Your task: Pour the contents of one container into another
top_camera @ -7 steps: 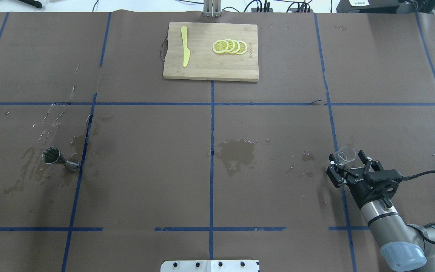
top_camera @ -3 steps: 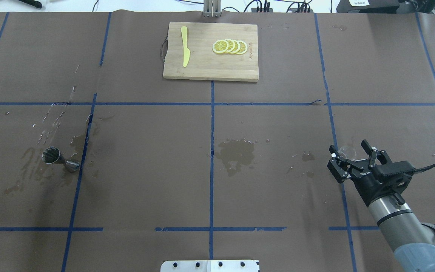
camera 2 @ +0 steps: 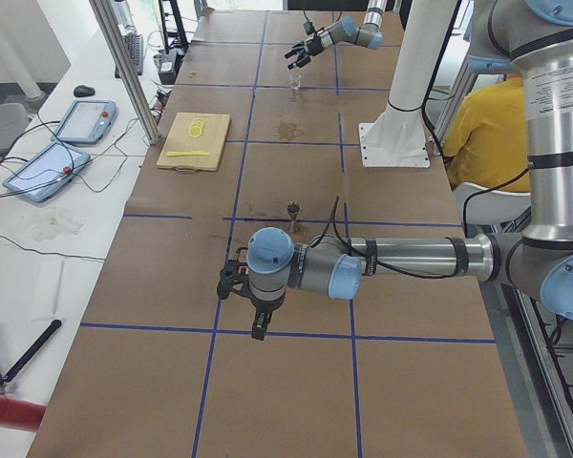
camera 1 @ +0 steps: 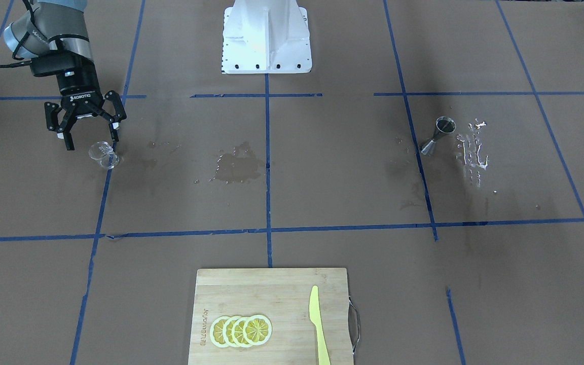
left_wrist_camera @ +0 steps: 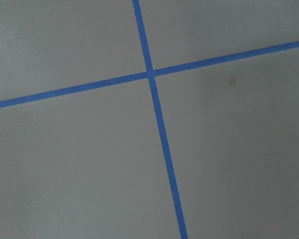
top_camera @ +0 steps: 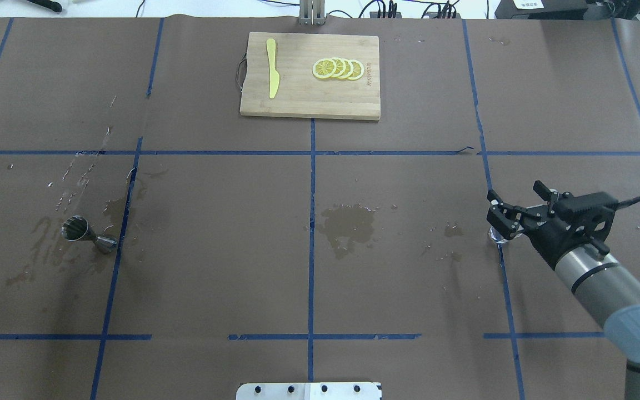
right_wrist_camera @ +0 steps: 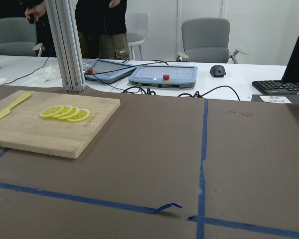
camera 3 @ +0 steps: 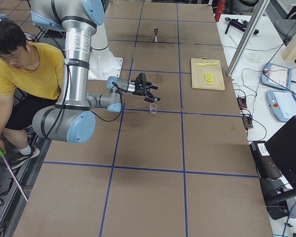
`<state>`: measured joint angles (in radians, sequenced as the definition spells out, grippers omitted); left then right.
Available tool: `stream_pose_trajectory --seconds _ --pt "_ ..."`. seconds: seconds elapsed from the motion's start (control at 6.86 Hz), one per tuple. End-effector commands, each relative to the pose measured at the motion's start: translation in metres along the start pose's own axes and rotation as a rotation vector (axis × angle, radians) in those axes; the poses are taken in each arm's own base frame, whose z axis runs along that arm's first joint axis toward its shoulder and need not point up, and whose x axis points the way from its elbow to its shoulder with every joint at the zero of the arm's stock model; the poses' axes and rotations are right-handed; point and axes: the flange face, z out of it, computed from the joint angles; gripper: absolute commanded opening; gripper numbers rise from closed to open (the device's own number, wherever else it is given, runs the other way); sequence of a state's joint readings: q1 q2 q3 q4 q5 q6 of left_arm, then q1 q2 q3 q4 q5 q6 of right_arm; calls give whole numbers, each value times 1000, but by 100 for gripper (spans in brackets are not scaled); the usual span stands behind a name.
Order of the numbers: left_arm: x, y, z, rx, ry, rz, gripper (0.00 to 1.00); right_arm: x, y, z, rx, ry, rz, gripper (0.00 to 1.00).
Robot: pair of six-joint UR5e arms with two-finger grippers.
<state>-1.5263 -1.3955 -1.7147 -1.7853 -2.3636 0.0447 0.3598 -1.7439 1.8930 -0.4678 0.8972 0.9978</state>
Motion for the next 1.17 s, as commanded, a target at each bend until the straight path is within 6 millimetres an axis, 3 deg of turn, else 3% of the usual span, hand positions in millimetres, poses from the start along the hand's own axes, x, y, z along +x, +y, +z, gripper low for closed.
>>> stream_pose_trajectory --seconds 0.0,0.15,0.29,0.58,0.87,1.02 --pt "1 -1 -1 2 0 3 100 87 -82 21 -229 -60 -27 100" --pt "1 -1 -1 2 0 3 100 150 -117 17 -381 -45 -20 100" --pt "1 -1 -1 2 0 3 100 197 -139 7 -496 -31 -79 100" --pt "-1 1 1 -3 -1 -3 100 298 -163 -23 -752 0 -135 100" --pt "-8 4 8 -16 -1 -16 100 368 -166 -54 -960 11 -20 100" --pt "-7 4 7 -16 -2 -17 100 393 -134 -69 -1043 57 54 100"
